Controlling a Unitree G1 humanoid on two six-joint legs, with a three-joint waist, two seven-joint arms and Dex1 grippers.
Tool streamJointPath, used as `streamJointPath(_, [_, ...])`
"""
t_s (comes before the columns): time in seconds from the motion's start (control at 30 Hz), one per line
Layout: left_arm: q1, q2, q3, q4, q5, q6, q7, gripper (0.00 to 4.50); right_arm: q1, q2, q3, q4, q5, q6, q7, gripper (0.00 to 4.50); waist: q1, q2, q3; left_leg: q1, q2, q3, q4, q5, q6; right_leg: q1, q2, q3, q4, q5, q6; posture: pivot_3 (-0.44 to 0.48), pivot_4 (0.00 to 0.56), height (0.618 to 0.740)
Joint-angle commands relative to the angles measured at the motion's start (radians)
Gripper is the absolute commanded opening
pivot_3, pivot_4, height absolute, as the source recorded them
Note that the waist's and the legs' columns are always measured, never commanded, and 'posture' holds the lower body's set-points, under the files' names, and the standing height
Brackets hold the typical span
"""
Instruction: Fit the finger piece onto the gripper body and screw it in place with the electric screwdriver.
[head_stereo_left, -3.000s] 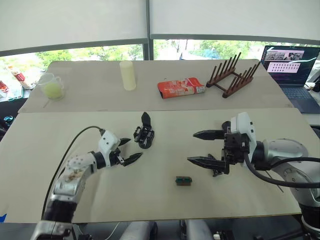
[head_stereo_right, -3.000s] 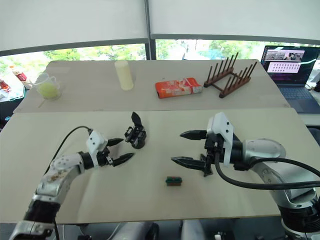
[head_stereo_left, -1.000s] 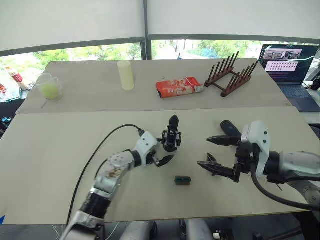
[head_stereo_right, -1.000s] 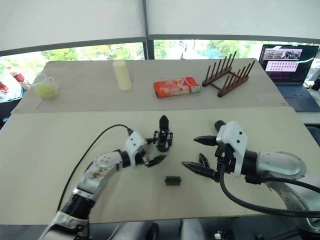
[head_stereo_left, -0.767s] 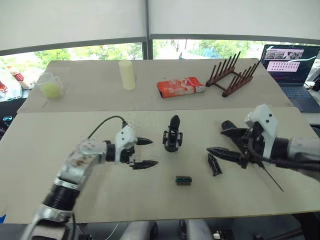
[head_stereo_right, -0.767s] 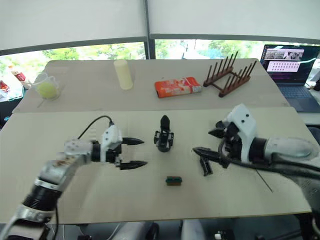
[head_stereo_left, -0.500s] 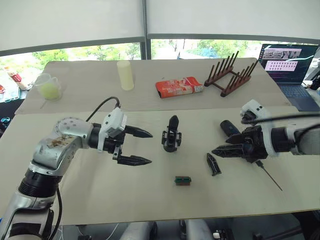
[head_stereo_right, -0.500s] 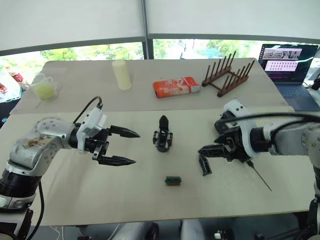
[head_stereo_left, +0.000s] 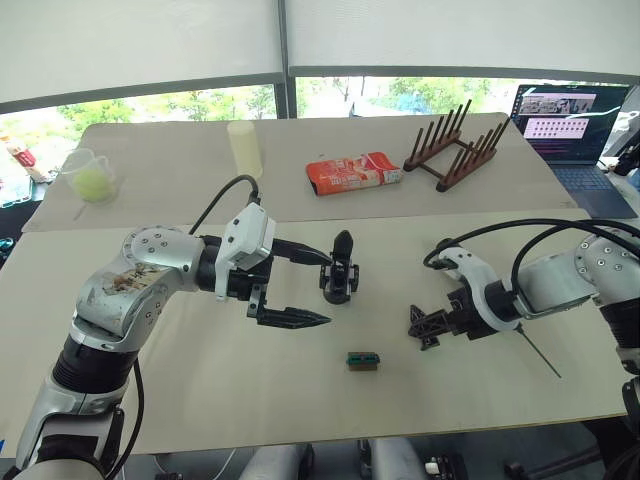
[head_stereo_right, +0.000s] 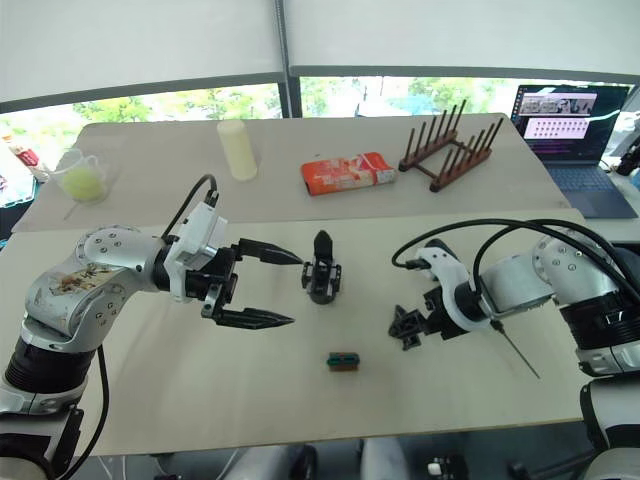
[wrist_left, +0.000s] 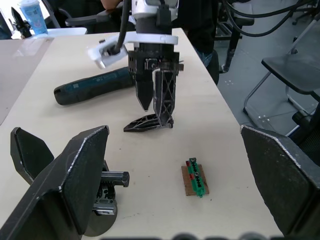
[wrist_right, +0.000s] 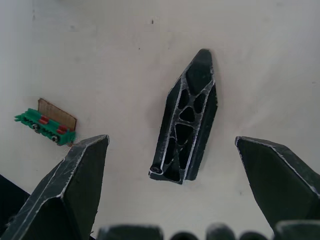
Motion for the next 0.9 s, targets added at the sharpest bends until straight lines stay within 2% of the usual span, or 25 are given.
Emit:
streamJointPath(0.03, [-0.011, 0.007, 0.008, 0.002, 0.009, -0.026, 0.003, 4.5, 0.014, 0.024, 0.004, -0.043, 0.004, 0.0, -0.009, 3.35, -0.001, 0.0, 0.0, 0.0, 0.0, 0.0, 0.0, 0.0, 0.0, 0.0, 0.001, 0.0, 0.0, 0.0, 0.0, 0.0, 0.15, 0.74])
streamJointPath(0.13, [-0.01, 0.003, 0.004, 0.016, 0.021, -0.034, 0.012, 4.5, 0.011, 0.037, -0.018, -0.036, -0.055, 0.006, 0.005, 2.34, -0.003, 0.0, 0.0, 0.0, 0.0, 0.0, 0.0, 0.0, 0.0, 0.0, 0.001, 0.0, 0.0, 0.0, 0.0, 0.0, 0.15, 0.74])
streamJointPath(0.23, [-0.007, 0.004, 0.003, 0.028, 0.031, -0.045, 0.012, 4.5, 0.013, 0.006, -0.056, -0.08, -0.154, 0.01, 0.093, 1.24, -0.002, 0.0, 0.0, 0.0, 0.0, 0.0, 0.0, 0.0, 0.0, 0.0, 0.002, 0.0, 0.0, 0.0, 0.0, 0.0, 0.15, 0.74])
streamJointPath(0.27, [-0.006, 0.003, 0.005, 0.031, 0.029, -0.042, 0.015, 4.5, 0.018, -0.017, -0.067, -0.095, -0.176, 0.01, 0.131, 1.09, -0.002, 0.0, 0.0, 0.0, 0.0, 0.0, 0.0, 0.0, 0.0, 0.0, 0.002, 0.0, 0.0, 0.0, 0.0, 0.0, 0.15, 0.74])
streamJointPath(0.4, [-0.009, -0.01, 0.028, 0.037, -0.002, -0.003, 0.047, 4.5, 0.035, -0.106, -0.14, -0.165, -0.266, -0.007, 0.332, 1.09, 0.003, 0.0, 0.0, -0.001, -0.001, 0.0, 0.0, 0.0, 0.0, -0.001, 0.002, -0.001, 0.0, 0.0, 0.0, 0.0, 0.15, 0.74])
streamJointPath(0.57, [-0.027, -0.077, 0.115, 0.044, -0.142, 0.165, 0.189, 4.5, 0.012, -0.165, -0.237, -0.276, -0.469, -0.257, 0.664, 1.09, -0.004, 0.0, 0.0, -0.001, 0.0, 0.0, 0.0, 0.0, 0.001, -0.001, 0.003, 0.0, 0.0, 0.0, 0.001, 0.0, 0.15, 0.74])
streamJointPath(0.73, [-0.122, -0.3, 0.239, 0.097, -0.329, 0.381, 0.551, 4.5, 0.019, -0.073, -0.343, -0.376, -0.697, -0.589, 0.733, 1.09, 0.001, 0.0, 0.0, 0.0, 0.0, 0.0, 0.001, 0.0, 0.0, 0.0, 0.003, 0.0, 0.001, 0.0, 0.001, 0.0, 0.15, 0.74])
streamJointPath(0.9, [-0.197, -0.492, 0.3, 0.149, -0.398, 0.411, 0.803, 4.5, 0.041, 0.036, -0.322, -0.478, -0.883, -0.791, 0.765, 1.09, 0.001, 0.0, 0.0, 0.0, 0.0, 0.0, 0.001, 0.0, 0.0, -0.001, 0.003, -0.001, 0.002, 0.0, 0.002, 0.0, 0.15, 0.74])
